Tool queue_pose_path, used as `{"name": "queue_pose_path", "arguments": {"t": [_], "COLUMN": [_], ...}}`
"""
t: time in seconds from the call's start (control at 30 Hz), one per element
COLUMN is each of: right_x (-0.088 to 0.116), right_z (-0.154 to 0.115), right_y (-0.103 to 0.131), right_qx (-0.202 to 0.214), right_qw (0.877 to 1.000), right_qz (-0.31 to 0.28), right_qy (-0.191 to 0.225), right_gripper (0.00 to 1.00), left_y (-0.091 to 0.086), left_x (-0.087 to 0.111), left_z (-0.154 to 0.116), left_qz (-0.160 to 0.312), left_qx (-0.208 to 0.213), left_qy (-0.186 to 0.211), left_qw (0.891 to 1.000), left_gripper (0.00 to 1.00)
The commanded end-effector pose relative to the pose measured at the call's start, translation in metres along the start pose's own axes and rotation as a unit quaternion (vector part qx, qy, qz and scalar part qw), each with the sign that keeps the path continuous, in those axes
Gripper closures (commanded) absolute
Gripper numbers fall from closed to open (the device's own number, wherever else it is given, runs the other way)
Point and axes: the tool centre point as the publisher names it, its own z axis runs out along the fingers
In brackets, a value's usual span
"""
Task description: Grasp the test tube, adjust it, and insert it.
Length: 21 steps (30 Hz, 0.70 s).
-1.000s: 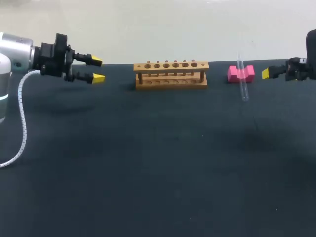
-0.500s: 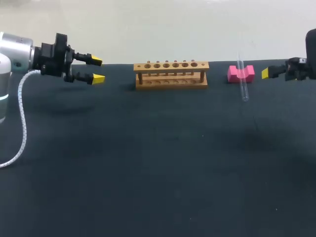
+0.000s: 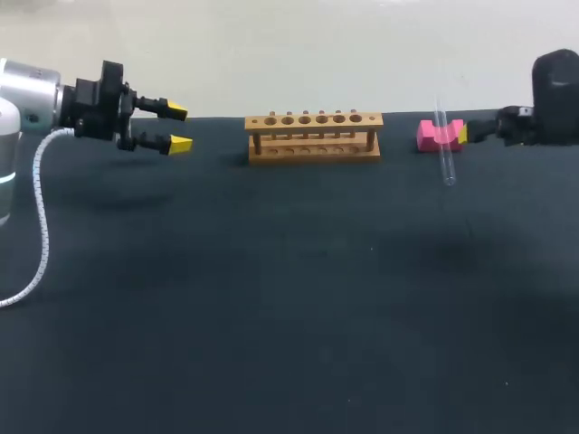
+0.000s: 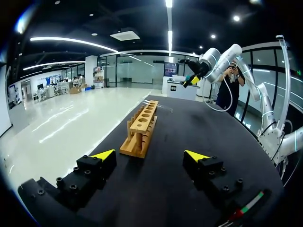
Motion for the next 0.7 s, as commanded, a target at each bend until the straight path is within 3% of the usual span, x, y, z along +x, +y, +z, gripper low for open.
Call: {"name": "queue_pose_path", "arguments": {"t": [0.03, 0.47, 0.57, 0.7], "right_x": [0.007, 0.001, 0.0, 0.0], "right_z": [0.007, 0.026, 0.036, 0.036], "right_y": [0.012, 0.014, 0.007, 0.007], "right_qx": [0.025, 0.077, 0.113, 0.113], "right_qw": [0.998, 0.987, 0.985, 0.985], "right_qz": [0.0, -0.016, -0.004, -0.004], "right_qy": [-0.065, -0.141, -0.13, -0.13], "right_gripper": [0.0, 0.0, 0.0, 0.0], "left_y": [0.0, 0.0, 0.0, 0.0], "left_x": [0.001, 0.001, 0.001, 0.001], "left_z": [0.0, 0.0, 0.0, 0.0], "left_qz": [0.001, 0.001, 0.001, 0.001], "left_qx": [-0.001, -0.001, -0.001, -0.001], "left_qy": [-0.001, -0.001, -0.001, -0.001], "left_qw": [1.0, 1.0, 1.0, 1.0], "left_gripper": [0.0, 0.0, 0.0, 0.0]}}
